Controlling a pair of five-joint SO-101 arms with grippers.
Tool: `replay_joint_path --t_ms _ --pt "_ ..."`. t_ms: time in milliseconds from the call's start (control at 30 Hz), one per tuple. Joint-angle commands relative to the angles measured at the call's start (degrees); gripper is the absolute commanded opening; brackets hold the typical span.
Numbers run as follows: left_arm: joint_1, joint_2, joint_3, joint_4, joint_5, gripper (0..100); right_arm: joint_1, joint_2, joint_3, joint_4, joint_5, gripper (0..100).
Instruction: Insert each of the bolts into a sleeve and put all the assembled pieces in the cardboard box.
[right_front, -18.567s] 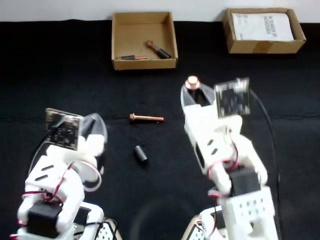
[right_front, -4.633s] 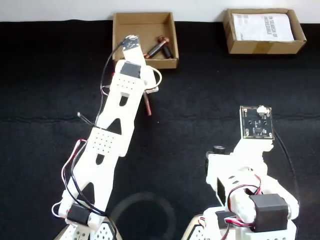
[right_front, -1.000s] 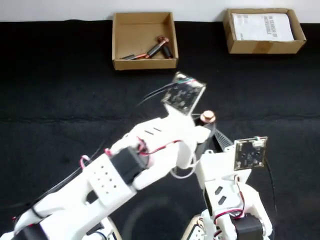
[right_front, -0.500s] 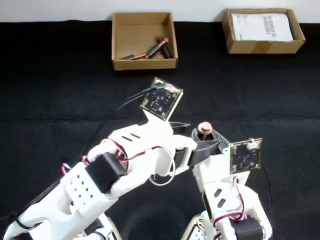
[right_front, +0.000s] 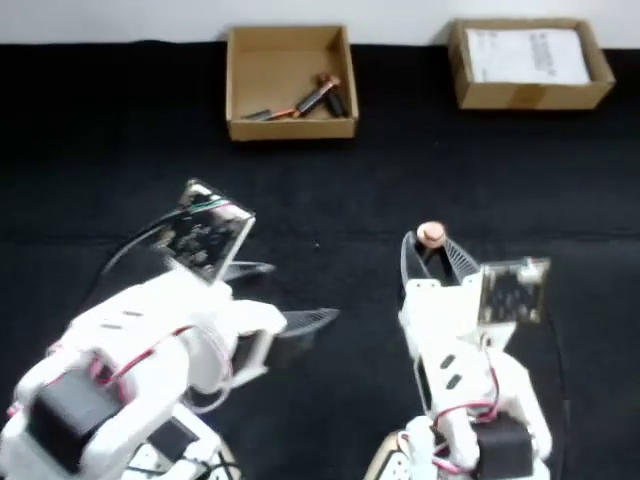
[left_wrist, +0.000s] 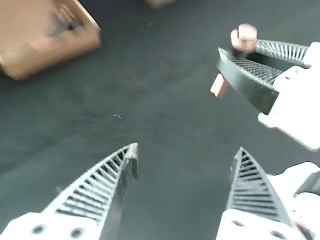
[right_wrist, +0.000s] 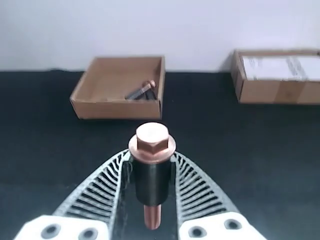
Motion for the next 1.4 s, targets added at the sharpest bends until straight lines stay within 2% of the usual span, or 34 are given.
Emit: replay_joint_path --t_ms 0,67,233,300,400,467,567,700,900,1100,1267,1367 --pt "-7.25 -4.18 -0.92 0.26 -2.90 29 0.57 9.54 -10.59 -1.54 0.09 0.6" --pt "-10.59 -5.93 -0.84 0.26 -3.96 23 0.57 15.69 -16.48 -1.54 -0.53 0.6" --pt "-18.51 -7.96 -0.75 -0.09 -5.10 0 0.40 31.87 -32.04 -1.36 -6.51 0.6" --pt "-22.02 -8.04 -0.31 -0.09 -5.10 3 0.31 37.85 -38.02 -1.36 -7.65 0.6" --pt "-27.47 -8.04 3.12 -0.62 -5.10 1 0.22 46.55 -46.90 -1.36 -8.18 0.6" --pt "-31.87 -8.04 7.08 -4.13 -5.10 1 0.22 52.53 -52.97 -1.27 -8.09 0.6" --pt "-39.34 -8.04 15.16 -12.92 -5.10 1 0.22 61.58 -61.85 -1.27 -7.82 0.6" --pt "-46.37 -8.04 29.58 -30.51 -4.92 1 0.22 74.77 -73.27 -1.54 -6.24 0.6" --pt "-51.38 -8.04 50.07 -57.32 -4.92 1 -1.89 94.46 -93.85 -1.63 1.41 0.6" --pt "-53.32 -8.13 63.69 -77.27 -4.75 1 -5.76 113.27 -114.77 -2.51 13.71 0.6" --pt "-53.49 -8.13 72.13 -88.26 -4.75 1 -7.34 127.34 -127.16 -9.89 24.88 0.6" --pt "-54.81 -9.36 71.96 -86.51 -4.66 1 -8.13 134.81 -132.35 -15.16 32.26 0.6"
